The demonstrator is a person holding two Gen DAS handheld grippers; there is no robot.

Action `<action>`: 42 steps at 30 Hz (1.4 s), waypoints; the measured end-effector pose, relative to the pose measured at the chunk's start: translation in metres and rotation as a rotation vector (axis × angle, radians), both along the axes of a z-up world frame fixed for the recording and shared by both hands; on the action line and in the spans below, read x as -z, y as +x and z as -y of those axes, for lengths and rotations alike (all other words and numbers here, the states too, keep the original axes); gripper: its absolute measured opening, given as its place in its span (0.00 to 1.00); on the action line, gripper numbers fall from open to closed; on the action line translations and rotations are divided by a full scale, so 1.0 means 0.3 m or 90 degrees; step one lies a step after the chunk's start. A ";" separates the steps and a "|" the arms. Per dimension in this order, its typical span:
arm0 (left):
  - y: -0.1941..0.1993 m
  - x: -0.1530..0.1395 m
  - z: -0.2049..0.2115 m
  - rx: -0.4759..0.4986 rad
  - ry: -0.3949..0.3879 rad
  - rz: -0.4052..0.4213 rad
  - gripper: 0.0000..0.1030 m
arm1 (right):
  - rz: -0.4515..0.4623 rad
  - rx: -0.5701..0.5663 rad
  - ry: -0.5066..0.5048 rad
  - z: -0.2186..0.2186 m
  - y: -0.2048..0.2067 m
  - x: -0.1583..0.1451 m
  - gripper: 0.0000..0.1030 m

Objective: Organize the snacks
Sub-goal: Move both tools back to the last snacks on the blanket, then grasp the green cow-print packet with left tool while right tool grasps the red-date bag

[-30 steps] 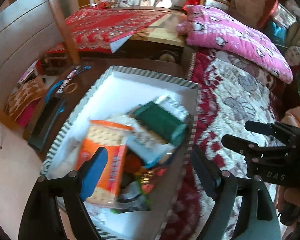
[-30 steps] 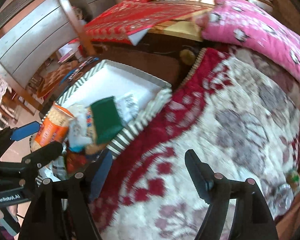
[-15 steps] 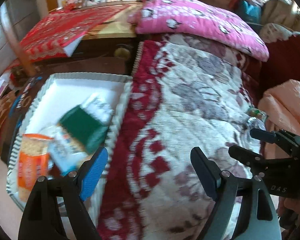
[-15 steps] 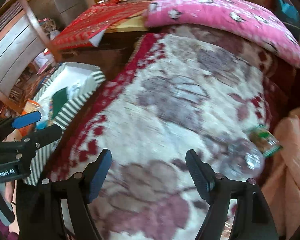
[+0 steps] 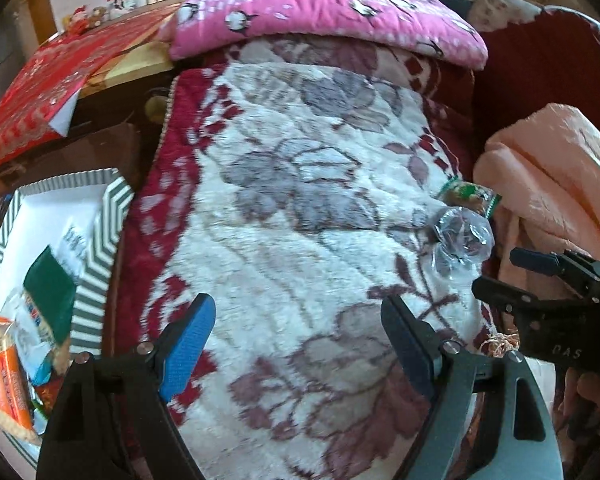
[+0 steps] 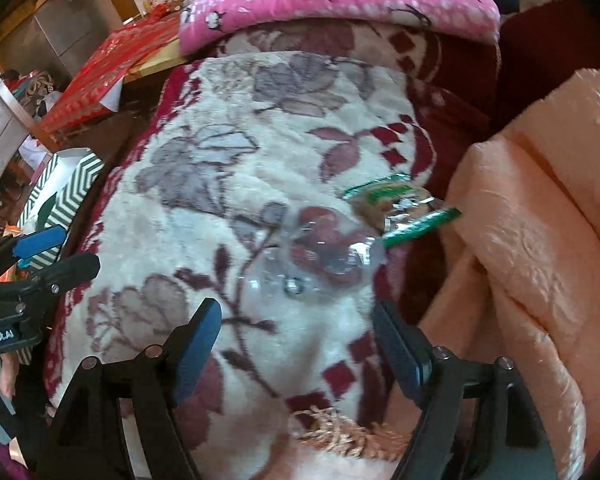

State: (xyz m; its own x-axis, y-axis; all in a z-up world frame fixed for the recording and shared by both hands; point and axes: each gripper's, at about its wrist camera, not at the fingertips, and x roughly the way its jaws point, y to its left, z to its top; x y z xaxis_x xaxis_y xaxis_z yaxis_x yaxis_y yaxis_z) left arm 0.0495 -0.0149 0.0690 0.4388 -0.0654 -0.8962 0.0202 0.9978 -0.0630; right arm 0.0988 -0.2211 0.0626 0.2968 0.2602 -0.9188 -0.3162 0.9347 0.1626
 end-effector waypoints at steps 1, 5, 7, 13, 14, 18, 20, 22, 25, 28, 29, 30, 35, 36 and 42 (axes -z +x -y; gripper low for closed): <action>0.005 0.003 0.009 0.004 0.000 -0.002 0.82 | -0.001 0.005 0.003 0.007 0.007 0.006 0.80; 0.014 0.014 0.018 0.006 0.002 -0.007 0.82 | -0.008 0.033 0.025 0.022 0.048 0.039 0.81; 0.017 0.020 0.013 0.004 0.003 -0.010 0.82 | -0.018 0.055 0.039 0.022 0.076 0.067 0.83; 0.035 0.034 -0.012 -0.005 0.009 -0.018 0.82 | -0.032 0.099 0.066 0.017 0.159 0.139 0.83; 0.040 0.036 -0.012 -0.005 0.012 -0.018 0.82 | -0.031 0.101 0.074 0.019 0.166 0.144 0.82; 0.065 0.046 -0.003 -0.003 0.010 -0.022 0.82 | -0.023 0.080 0.064 0.024 0.167 0.148 0.50; 0.086 0.051 0.016 0.004 0.009 -0.023 0.82 | -0.024 0.068 0.076 0.044 0.148 0.130 0.45; 0.109 0.048 0.048 0.014 0.006 -0.020 0.82 | -0.020 0.062 0.081 0.061 0.123 0.109 0.43; 0.149 0.033 0.096 0.035 -0.002 -0.008 0.82 | -0.016 0.052 0.071 0.078 0.072 0.083 0.43; 0.210 0.025 0.171 0.071 -0.024 -0.002 0.82 | -0.033 0.059 0.078 0.110 0.026 0.086 0.43; 0.237 0.029 0.203 0.082 -0.031 -0.008 0.82 | -0.038 0.062 0.079 0.119 0.016 0.091 0.43; 0.255 0.034 0.228 0.090 -0.035 -0.013 0.82 | -0.044 0.065 0.080 0.130 0.007 0.098 0.43; 0.363 0.084 0.344 0.090 -0.094 -0.073 0.82 | -0.066 0.079 0.088 0.163 -0.005 0.130 0.43; 0.378 0.089 0.355 0.080 -0.106 -0.081 0.82 | -0.067 0.080 0.091 0.166 -0.005 0.132 0.43; 0.485 0.134 0.458 0.026 -0.125 -0.141 0.82 | -0.080 0.100 0.114 0.205 -0.006 0.157 0.44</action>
State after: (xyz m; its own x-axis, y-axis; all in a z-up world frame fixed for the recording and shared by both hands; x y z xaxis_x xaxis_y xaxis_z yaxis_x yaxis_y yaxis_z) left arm 0.1949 -0.1524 0.0287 0.2281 -0.2603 -0.9382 0.0241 0.9648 -0.2619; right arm 0.0969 -0.2825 0.0155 0.2332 0.3812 -0.8946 -0.1372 0.9237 0.3578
